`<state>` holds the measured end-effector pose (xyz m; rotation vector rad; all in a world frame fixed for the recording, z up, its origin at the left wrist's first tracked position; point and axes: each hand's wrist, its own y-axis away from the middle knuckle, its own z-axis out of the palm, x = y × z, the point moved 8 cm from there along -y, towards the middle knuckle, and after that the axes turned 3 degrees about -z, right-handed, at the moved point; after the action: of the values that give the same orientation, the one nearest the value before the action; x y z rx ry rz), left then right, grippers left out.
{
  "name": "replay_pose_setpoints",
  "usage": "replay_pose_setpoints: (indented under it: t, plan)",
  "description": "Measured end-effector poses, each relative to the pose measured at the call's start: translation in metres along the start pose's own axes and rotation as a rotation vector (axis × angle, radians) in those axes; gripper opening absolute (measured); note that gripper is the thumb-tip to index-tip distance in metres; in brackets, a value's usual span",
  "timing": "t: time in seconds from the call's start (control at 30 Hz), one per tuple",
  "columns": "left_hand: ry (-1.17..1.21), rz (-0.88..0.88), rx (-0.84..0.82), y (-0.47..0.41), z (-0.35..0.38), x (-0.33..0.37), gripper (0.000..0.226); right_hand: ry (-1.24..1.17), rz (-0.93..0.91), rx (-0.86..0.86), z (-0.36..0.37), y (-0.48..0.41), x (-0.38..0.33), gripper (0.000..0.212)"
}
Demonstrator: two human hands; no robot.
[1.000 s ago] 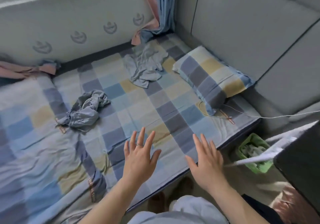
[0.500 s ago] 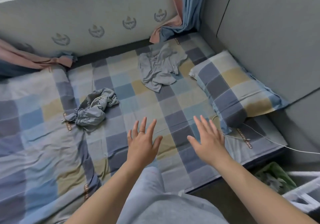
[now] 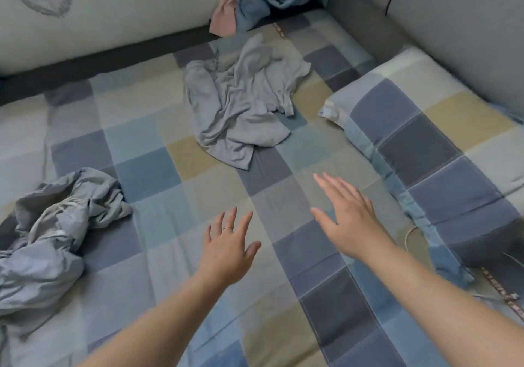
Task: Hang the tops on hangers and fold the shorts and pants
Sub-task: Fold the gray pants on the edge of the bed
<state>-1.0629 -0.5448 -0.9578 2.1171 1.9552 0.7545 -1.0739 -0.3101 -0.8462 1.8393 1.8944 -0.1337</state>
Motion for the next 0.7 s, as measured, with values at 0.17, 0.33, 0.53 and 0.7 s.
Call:
replay_pose_setpoints:
  t: [0.17,0.33,0.53,0.7]
  plan:
    - [-0.049,0.049,0.146,-0.165,0.045,-0.025,0.08,0.058,-0.043,-0.018,0.096,-0.136,0.035,0.068]
    - [0.063,0.009,0.315,-0.293,0.02,-0.032,0.093,0.024,-0.049,0.105,0.126,-0.249,0.066,0.072]
    - [0.037,-0.025,0.513,-0.308,0.02,-0.04,0.063,0.13,-0.012,0.074,0.134,-0.334,0.087,0.088]
    - [-0.005,-0.066,0.404,-0.314,0.026,-0.041,0.066,0.093,-0.03,-0.021,0.135,-0.396,0.083,0.071]
